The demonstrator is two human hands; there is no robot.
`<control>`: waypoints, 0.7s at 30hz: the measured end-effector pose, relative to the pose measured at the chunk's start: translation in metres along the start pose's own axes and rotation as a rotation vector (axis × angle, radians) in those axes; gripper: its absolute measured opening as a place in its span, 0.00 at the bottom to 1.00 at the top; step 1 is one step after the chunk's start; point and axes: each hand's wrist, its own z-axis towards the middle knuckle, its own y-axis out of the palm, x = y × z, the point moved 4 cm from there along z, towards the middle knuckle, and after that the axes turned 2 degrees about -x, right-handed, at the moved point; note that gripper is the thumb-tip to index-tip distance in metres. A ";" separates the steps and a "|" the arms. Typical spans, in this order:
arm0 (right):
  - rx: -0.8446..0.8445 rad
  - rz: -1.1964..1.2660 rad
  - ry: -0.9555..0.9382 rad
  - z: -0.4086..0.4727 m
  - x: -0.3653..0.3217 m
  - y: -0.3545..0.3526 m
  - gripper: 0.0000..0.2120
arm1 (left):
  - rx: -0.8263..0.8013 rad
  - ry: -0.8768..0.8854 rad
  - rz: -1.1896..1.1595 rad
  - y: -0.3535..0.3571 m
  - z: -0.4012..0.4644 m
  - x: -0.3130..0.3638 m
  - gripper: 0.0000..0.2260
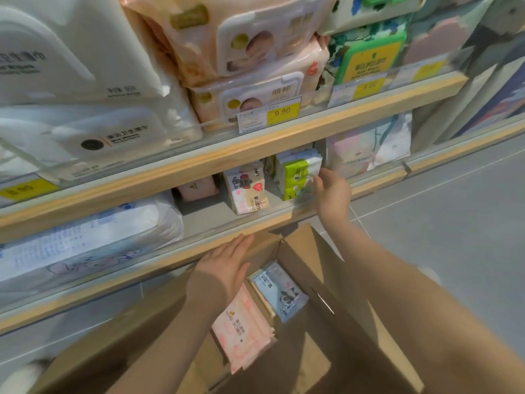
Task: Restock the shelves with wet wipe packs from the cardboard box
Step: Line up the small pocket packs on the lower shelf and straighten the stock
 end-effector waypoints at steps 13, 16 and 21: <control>-0.347 -0.102 -0.407 -0.140 -0.055 -0.048 0.11 | -0.066 -0.046 0.103 -0.017 -0.021 -0.001 0.29; -0.477 -0.114 -0.396 -0.187 -0.045 -0.036 0.11 | -0.086 -0.153 0.137 -0.022 -0.054 -0.021 0.29; -0.555 -0.259 -0.182 -0.220 0.012 0.000 0.13 | -0.067 -0.291 0.171 -0.028 -0.098 -0.041 0.31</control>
